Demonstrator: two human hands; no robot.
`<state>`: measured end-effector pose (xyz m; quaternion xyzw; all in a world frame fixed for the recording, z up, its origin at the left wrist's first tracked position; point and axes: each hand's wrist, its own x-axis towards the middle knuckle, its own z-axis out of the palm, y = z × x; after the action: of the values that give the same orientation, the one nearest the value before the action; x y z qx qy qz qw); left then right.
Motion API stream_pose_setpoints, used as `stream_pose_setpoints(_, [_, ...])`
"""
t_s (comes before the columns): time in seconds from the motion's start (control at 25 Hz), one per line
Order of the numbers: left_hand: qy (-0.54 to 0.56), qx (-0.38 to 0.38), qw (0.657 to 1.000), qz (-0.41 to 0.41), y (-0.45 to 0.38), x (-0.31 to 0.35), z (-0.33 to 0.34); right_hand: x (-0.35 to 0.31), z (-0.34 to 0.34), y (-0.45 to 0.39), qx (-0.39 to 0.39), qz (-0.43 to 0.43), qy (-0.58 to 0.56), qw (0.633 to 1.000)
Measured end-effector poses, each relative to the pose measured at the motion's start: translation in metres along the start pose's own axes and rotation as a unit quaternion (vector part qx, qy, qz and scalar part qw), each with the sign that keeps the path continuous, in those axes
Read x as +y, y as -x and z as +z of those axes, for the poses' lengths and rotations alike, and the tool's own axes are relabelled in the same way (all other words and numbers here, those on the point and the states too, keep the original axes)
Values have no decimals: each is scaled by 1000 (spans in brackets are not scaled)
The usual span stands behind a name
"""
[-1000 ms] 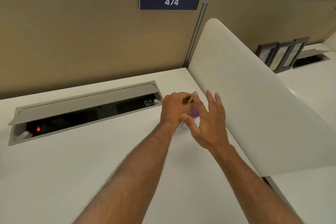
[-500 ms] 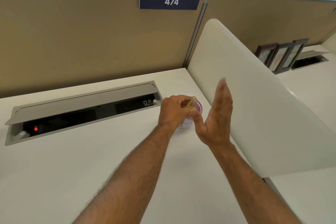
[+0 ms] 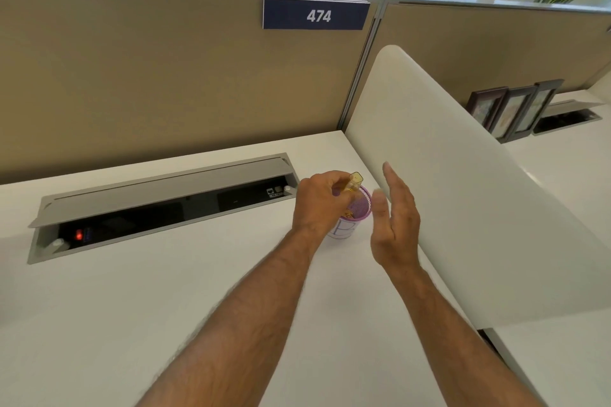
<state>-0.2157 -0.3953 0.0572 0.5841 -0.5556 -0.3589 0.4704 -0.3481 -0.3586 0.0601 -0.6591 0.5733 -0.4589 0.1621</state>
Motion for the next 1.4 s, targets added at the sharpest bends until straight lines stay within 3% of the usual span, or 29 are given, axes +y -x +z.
stream_pose_setpoints(0.16, [88,35,996,-3,10,9,-22,-15,1,-4,-24,84,-75,993])
stream_pose_setpoints(0.6, [303,147,939,-68,83,37,-116,-123,16,23,-99,-32,-119,988])
stream_pose_setpoints(0.76, [235,204,950,-33,126,38,-149,-171,19,44,-121,-71,-132,981])
stream_pose_setpoints(0.92, [155,216,964,-12,169,29,-181,-211,27,65,-126,-119,-131,976])
stream_pose_setpoints(1.12, [-35,231,970,59,221,10,-218,-245,45,106,-181,-190,-79,962])
stream_pose_setpoints(1.32, [-42,269,961,39,260,-5,-245,-258,70,151,-230,-196,-78,950])
stream_pose_setpoints(1.4, [-31,268,963,10,275,-16,-256,-254,78,170,-221,-153,-111,957])
